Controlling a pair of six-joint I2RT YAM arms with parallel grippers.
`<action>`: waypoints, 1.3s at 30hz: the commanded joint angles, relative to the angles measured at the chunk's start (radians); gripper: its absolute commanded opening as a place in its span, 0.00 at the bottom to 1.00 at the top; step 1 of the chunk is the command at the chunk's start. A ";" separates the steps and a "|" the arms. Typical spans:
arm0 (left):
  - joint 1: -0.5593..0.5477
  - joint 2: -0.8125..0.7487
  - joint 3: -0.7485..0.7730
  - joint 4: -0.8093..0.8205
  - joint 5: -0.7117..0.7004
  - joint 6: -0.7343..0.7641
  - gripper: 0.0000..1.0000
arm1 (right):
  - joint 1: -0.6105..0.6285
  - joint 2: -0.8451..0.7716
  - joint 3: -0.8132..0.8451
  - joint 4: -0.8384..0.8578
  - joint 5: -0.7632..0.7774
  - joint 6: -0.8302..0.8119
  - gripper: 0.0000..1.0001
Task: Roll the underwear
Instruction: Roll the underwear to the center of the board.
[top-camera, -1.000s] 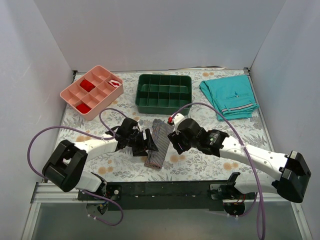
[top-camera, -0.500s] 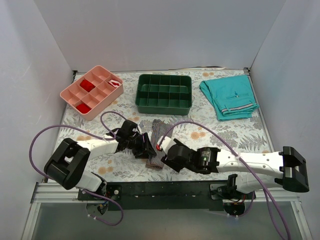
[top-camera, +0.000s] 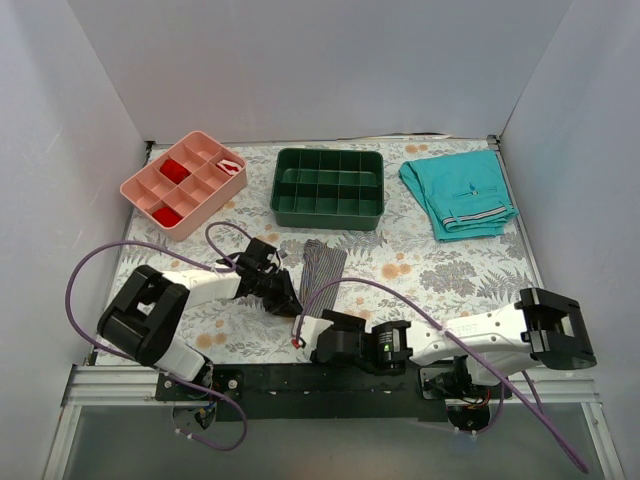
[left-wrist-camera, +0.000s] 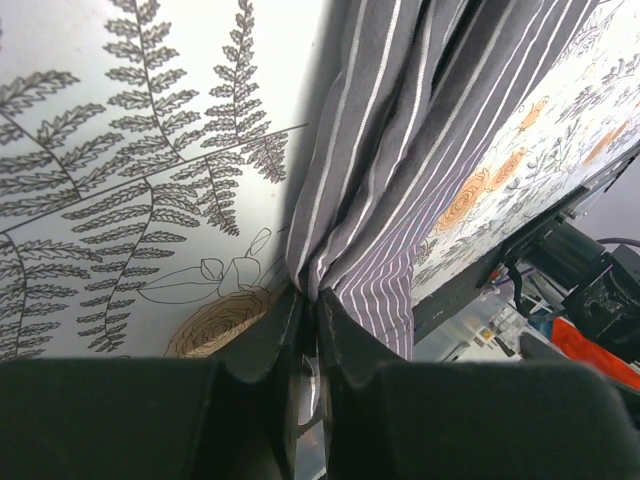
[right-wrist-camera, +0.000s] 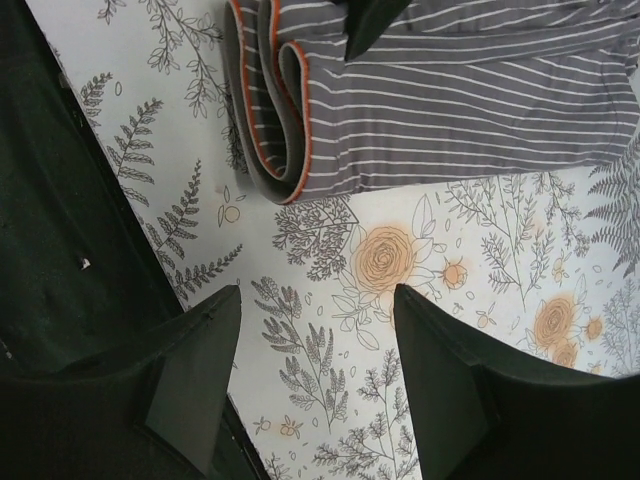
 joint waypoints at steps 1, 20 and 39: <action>0.004 0.065 -0.006 -0.108 -0.105 0.068 0.07 | 0.028 0.050 0.026 0.096 0.060 -0.076 0.71; 0.028 0.105 0.019 -0.126 -0.067 0.101 0.10 | 0.045 0.236 -0.015 0.343 0.099 -0.231 0.73; 0.030 0.116 0.022 -0.119 -0.052 0.106 0.13 | 0.045 0.323 -0.068 0.525 0.223 -0.294 0.48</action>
